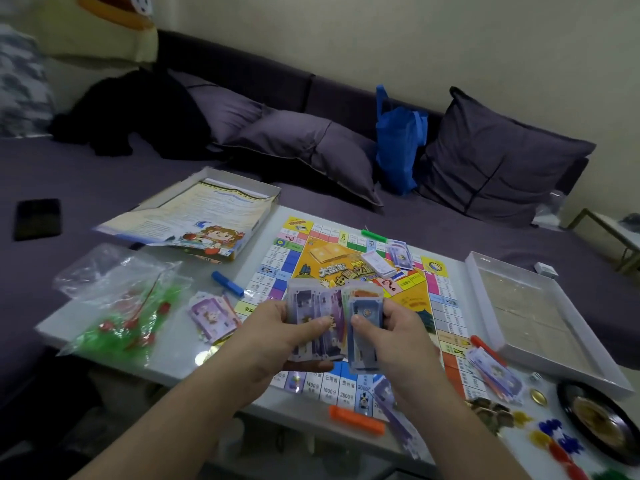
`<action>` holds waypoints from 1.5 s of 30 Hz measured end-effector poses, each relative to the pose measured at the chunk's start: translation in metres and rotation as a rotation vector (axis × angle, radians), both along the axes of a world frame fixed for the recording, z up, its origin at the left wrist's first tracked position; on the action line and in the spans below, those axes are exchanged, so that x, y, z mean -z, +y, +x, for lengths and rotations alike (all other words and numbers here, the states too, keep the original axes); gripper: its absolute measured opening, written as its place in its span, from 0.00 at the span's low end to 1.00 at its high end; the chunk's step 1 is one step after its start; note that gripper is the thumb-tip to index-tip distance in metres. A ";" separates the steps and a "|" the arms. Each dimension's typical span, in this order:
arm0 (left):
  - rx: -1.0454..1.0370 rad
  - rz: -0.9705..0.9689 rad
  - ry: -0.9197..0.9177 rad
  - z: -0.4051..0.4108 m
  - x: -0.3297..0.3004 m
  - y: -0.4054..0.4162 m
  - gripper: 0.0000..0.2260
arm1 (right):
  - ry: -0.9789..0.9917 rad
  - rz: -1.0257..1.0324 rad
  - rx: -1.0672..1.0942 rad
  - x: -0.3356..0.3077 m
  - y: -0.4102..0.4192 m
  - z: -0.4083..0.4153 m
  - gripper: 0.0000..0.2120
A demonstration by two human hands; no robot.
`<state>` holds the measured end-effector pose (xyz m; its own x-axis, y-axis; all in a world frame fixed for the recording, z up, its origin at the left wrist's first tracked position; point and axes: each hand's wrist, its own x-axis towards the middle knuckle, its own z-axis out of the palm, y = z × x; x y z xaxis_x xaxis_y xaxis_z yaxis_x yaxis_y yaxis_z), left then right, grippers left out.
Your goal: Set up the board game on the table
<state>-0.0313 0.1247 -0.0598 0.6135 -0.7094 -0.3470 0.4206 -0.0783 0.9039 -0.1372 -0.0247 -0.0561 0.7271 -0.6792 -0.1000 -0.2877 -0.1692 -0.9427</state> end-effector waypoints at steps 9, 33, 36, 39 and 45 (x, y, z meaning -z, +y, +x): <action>-0.050 -0.020 0.118 0.035 0.008 0.045 0.11 | 0.051 0.036 -0.062 0.004 0.036 0.041 0.08; -0.437 0.212 -0.190 0.113 0.010 0.124 0.04 | 0.421 -0.243 -0.254 0.041 0.104 0.164 0.08; -0.410 0.195 -0.153 0.110 0.008 0.120 0.05 | 0.382 -0.188 -0.225 0.033 0.098 0.151 0.07; -0.377 0.170 -0.071 0.104 0.006 0.112 0.08 | 0.269 -0.042 -0.161 0.012 0.090 0.130 0.07; -0.200 0.097 0.085 0.055 0.003 0.062 0.24 | 0.017 0.133 -0.094 -0.012 0.087 0.079 0.08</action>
